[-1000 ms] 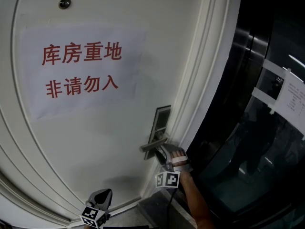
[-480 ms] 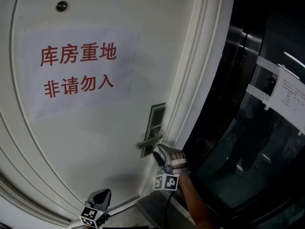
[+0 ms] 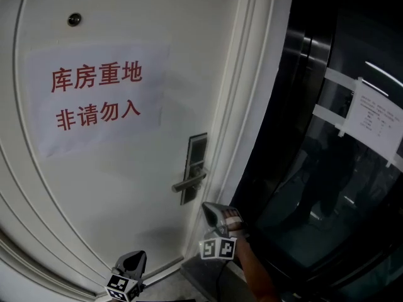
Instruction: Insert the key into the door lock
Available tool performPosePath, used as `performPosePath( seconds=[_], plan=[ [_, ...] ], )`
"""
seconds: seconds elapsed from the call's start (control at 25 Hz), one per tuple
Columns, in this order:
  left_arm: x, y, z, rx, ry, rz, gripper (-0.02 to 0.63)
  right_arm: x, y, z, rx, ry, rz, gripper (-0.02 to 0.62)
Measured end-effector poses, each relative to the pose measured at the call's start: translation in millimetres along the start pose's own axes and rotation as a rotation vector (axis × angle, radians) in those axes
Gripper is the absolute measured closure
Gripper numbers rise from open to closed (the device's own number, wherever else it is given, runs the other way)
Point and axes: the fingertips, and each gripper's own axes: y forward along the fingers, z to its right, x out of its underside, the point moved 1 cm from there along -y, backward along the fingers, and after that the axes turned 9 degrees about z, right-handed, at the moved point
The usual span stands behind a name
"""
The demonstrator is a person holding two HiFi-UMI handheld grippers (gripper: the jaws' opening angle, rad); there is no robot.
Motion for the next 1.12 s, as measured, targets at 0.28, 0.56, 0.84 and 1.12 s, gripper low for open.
performPosePath(
  seconds=[0.28,0.56,0.84,1.12],
  plan=[
    [-3.4,-7.5,7.4,0.028,0.005,-0.003,0.604,-6.4,-35.7,-5.2,0.047,0.165,-0.011,0.594],
    [-9.7,-10.4,16.3,0.071,0.012,0.002,0.604,-15.5,-73.2,-14.3,0.105,0.382,-0.008,0.594],
    [-5.5,-23.0,31.5,0.116,0.005,-0.013,0.604,-10.6,-105.7,-47.4,0.128,0.749,0.014,0.594],
    [-9.9,-42.8,36.5,0.132,0.004,-0.015,0.604,-22.3,-135.7,-78.4,0.137,1.024,0.0,0.594]
  ],
)
